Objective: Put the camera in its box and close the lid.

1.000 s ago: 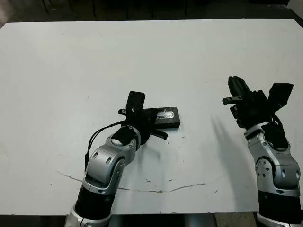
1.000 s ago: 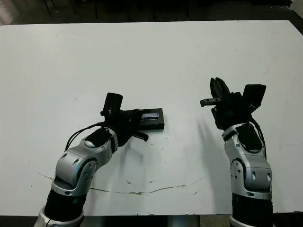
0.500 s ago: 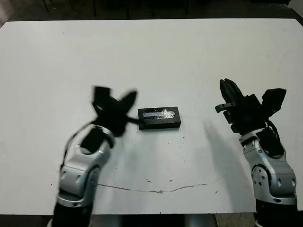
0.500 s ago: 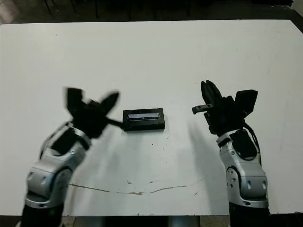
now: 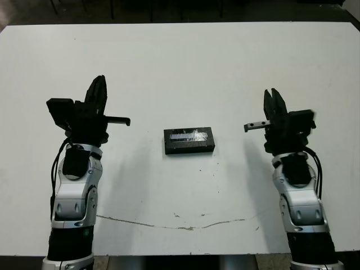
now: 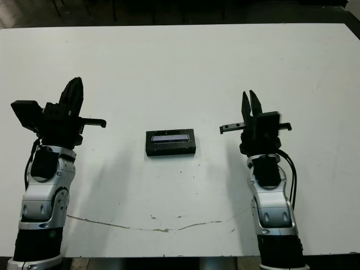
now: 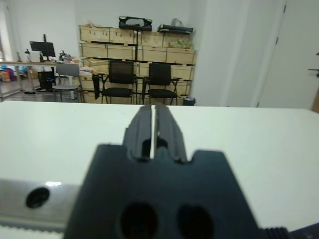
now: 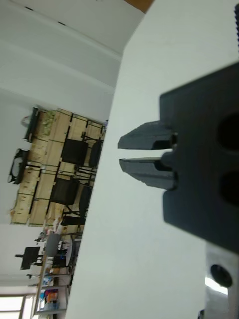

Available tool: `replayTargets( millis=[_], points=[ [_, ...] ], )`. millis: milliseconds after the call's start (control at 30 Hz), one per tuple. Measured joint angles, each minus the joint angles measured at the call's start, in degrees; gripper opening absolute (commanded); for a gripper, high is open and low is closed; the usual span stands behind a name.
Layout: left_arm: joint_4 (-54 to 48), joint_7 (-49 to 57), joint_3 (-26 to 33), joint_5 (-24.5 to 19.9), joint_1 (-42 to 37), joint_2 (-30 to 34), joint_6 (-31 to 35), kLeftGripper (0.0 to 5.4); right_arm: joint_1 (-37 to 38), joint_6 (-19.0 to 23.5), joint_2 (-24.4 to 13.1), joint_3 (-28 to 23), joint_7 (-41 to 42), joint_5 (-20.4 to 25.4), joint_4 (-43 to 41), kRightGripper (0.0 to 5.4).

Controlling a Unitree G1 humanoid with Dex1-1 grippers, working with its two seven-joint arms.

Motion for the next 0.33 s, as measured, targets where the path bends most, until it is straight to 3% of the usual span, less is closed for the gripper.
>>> replayTargets(
  millis=[200, 333],
  points=[
    [4.21, 0.37, -0.67, 0.32, 0.1, -0.65, -2.3, 0.01, -2.14, 1.44, 1.22, -2.88, 2.01, 7.08, 0.75, 0.0],
    [4.52, 1.35, -0.92, 0.18, 0.07, -1.35, -1.68, 0.01, -2.32, 3.48, 1.19, -3.23, 2.88, 8.32, -0.67, 0.0]
  ],
)
